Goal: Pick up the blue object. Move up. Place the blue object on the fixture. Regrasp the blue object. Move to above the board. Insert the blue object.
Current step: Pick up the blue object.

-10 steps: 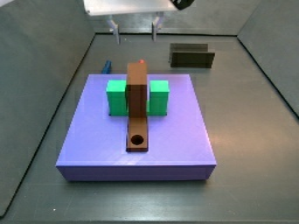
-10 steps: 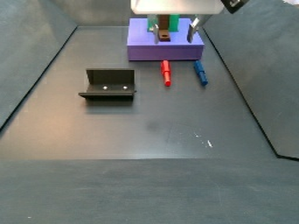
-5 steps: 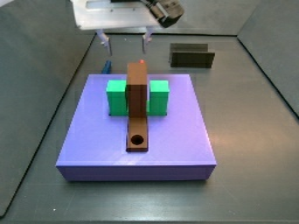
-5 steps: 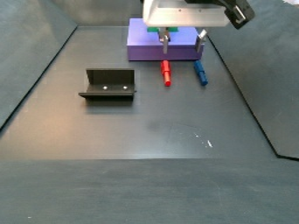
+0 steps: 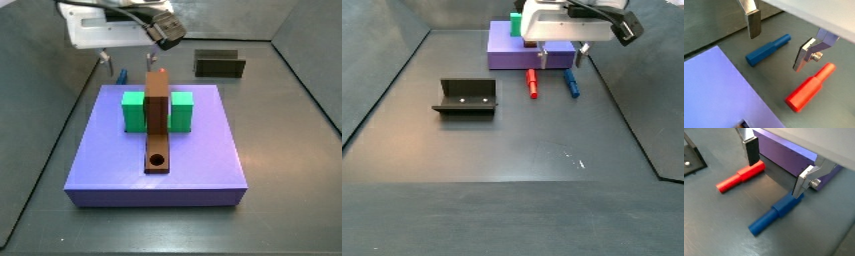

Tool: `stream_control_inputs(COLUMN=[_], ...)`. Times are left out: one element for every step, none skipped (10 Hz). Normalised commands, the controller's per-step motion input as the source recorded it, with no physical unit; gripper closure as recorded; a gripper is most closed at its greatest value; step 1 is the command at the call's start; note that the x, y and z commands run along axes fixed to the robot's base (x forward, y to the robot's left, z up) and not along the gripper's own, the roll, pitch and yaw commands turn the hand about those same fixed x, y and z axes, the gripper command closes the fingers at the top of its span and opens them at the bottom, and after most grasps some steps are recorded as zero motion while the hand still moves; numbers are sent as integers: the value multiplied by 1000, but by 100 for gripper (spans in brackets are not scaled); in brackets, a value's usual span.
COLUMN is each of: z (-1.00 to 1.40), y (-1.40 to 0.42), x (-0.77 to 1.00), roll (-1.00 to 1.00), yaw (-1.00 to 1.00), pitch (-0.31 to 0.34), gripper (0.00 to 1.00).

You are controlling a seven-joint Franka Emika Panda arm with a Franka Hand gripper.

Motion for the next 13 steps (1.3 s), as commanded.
stream_control_inputs(z=[-229, -229, -237, -220, -240, -240, -217, -209, -240, -269, -123, -109, -126], y=[-43, -51, -69, -66, -86, -103, -109, -109, -100, -91, -17, 0, 0], x=[-320, -306, -249, -203, -117, -43, 0, -17, -31, -57, -109, -111, -131], roll=[-141, -144, -136, -106, -100, -114, -124, -124, -123, -126, -91, -84, -81], yaw=[-34, -29, -17, -3, 0, 0, 0, 0, 0, 0, 0, 0, 0], pitch=[-194, -199, -204, -204, -213, -230, -236, -227, -236, -243, -173, -164, -163], gripper=[0, 0, 0, 0, 0, 0, 0, 0, 0, 0, 0, 0, 0])
